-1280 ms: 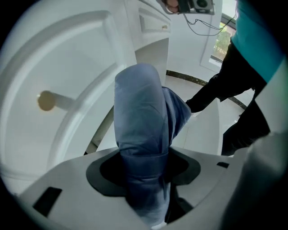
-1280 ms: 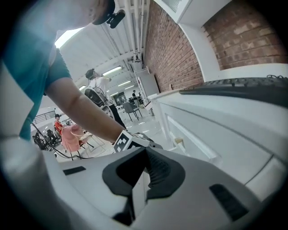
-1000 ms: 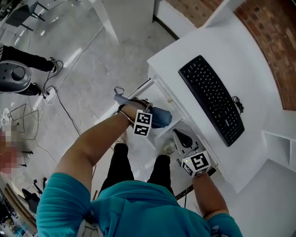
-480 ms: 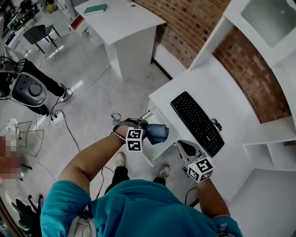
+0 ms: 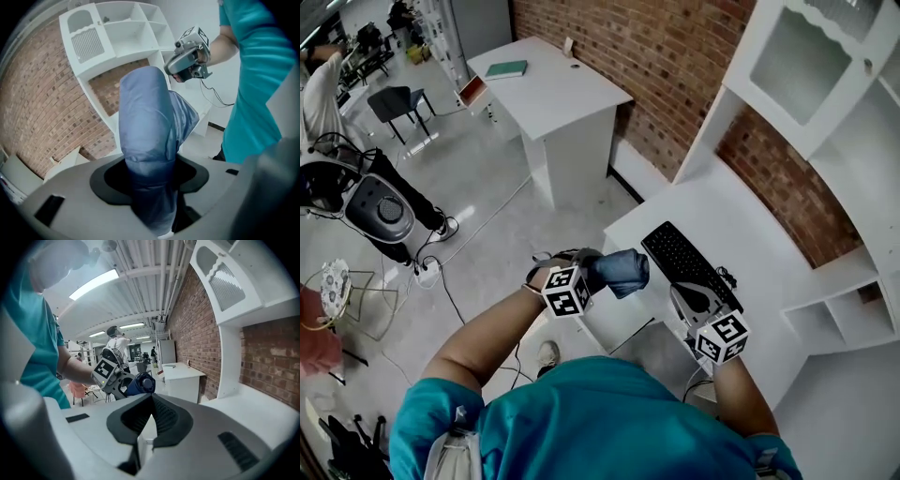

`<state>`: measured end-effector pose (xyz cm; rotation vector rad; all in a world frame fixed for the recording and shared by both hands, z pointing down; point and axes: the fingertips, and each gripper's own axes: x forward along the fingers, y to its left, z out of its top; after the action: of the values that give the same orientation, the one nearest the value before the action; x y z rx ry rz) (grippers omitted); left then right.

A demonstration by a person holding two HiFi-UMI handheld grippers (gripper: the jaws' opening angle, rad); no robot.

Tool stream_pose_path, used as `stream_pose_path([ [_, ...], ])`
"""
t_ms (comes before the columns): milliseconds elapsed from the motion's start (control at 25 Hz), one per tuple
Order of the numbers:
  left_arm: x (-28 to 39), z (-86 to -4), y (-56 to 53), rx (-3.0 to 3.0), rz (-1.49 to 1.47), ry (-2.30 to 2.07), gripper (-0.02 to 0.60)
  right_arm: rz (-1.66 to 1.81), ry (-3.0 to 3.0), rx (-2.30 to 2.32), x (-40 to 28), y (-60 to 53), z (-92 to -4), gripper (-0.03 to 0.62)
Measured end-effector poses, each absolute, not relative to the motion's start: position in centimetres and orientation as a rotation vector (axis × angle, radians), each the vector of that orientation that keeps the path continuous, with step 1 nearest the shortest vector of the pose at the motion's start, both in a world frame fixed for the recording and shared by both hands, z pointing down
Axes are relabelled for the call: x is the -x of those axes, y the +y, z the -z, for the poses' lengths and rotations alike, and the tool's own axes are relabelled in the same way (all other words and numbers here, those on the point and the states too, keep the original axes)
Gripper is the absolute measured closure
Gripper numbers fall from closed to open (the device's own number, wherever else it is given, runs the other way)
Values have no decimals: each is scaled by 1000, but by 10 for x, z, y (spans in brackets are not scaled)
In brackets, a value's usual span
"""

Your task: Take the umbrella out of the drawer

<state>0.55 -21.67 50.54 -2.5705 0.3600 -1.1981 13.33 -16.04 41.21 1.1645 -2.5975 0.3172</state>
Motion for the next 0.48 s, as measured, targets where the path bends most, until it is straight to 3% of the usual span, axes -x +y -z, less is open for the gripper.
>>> stream_pose_path([
  [480, -10, -373, -228, 2760, 824, 556, 328, -193, -2704, -1214, -152, -184, -311, 572],
])
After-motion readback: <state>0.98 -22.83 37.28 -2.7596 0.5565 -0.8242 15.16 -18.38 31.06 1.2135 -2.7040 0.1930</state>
